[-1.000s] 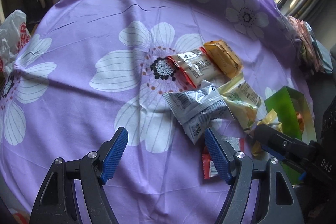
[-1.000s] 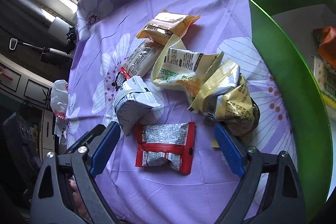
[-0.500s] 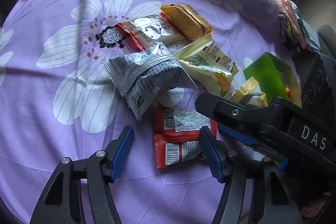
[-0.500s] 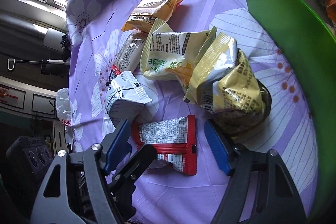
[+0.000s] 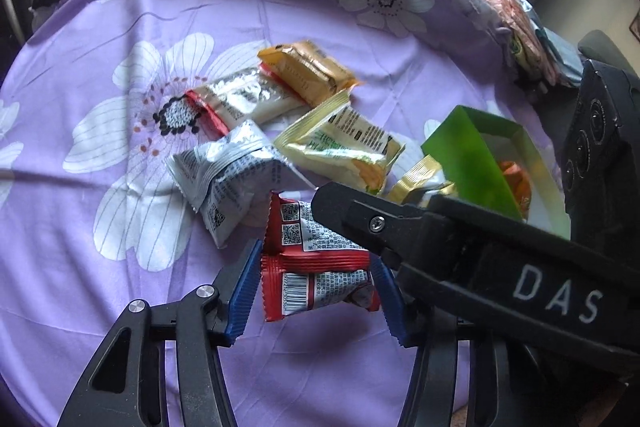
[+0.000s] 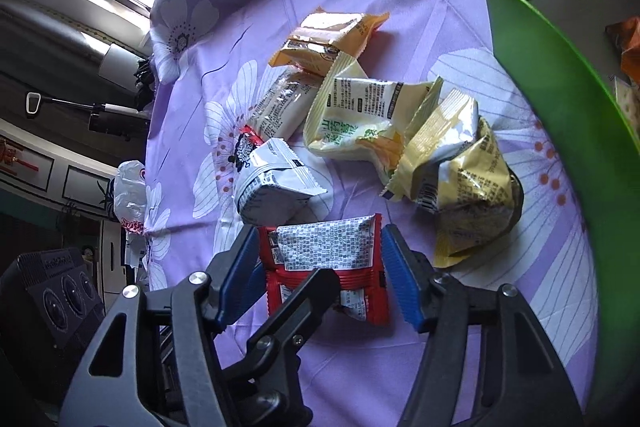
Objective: Organize snacks
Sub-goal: 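Grasp the red-and-silver wrapper with the right tool and lift it, then carry the red wrapper into the green box and release it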
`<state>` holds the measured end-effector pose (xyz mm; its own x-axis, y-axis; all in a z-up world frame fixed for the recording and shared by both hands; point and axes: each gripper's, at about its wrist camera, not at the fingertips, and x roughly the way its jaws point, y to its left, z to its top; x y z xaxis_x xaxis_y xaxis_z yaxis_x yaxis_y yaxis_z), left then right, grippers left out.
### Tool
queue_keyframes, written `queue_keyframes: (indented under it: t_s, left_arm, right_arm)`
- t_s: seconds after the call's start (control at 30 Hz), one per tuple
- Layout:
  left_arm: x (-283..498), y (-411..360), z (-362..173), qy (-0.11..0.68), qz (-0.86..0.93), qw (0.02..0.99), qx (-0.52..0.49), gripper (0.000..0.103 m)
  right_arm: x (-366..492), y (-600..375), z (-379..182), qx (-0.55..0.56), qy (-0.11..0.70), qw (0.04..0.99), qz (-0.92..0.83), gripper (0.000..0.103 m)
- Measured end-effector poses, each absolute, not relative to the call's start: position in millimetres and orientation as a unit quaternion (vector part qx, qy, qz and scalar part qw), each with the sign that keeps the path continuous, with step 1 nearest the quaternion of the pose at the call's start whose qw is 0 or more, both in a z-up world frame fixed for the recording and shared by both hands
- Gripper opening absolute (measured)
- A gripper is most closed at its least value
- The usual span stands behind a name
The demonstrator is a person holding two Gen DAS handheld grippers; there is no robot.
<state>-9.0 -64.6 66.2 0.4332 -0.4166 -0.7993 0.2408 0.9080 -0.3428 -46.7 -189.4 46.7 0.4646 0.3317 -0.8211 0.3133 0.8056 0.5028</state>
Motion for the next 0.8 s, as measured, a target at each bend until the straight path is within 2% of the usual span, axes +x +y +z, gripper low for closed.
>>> queue_keyframes:
  t_s: [0.43,0.8]
  left_arm:
    - [-22.0,-136.7,124.7,0.385,-0.260,0.885,-0.032,0.055]
    - [-19.4,-219.4,134.9,0.365,-0.345,0.865,0.007,0.055]
  right_arm:
    - [-80.4,-237.5,116.6,0.298,0.403,0.865,-0.038,0.064]
    - [-120.7,-312.6,138.7,0.333,0.334,0.874,-0.120,0.064]
